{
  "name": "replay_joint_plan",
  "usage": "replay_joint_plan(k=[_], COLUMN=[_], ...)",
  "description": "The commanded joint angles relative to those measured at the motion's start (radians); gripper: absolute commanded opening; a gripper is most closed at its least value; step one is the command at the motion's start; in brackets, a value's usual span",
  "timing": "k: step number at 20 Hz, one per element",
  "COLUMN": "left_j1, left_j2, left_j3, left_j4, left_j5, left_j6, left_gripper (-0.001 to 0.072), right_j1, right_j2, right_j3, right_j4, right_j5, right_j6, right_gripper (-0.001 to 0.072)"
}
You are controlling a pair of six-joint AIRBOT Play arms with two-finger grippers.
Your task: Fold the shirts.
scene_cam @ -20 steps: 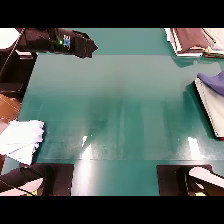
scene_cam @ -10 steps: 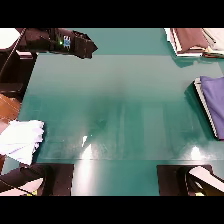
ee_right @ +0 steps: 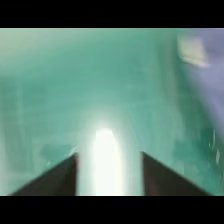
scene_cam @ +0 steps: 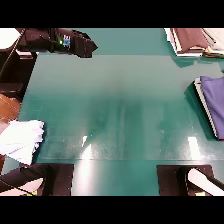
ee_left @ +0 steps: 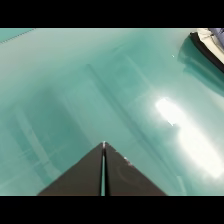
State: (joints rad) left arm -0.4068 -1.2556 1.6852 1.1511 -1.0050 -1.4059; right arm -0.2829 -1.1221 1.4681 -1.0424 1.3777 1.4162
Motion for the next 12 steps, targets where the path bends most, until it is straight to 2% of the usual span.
replay_joint_plan(k=[1,2,3,6,12], left_j1=[-0.001,-0.001,-0.001,-0.001,-0.001], left_j2=[0.000,0.000,0.000,0.000,0.000], left_j3=[0.000,0.000,0.000,0.000,0.000], left_j4=[0.000,0.000,0.000,0.000,-0.001], left_j5=[0.002,0.002,0.002,0.002,0.002], left_j6=[0.000,0.000,0.000,0.000,0.000], left_gripper=[0.0025,0.0025,0.0025,0.0025,0.0025], right_j1=[0.267,0.320,0.361,0.431,0.437], right_j2=[0.001,0.000,0.000,-0.002,-0.001], right_j3=[0.034,0.034,0.034,0.034,0.034], right_j4=[0.021,0.021,0.021,0.021,0.022], right_j5=[-0.077,-0.089,-0.097,-0.095,-0.072], right_j6=[-0.011,-0.016,-0.020,-0.022,-0.022], right_gripper=[0.0245,0.0102,0.0018,0.0018,0.0018])
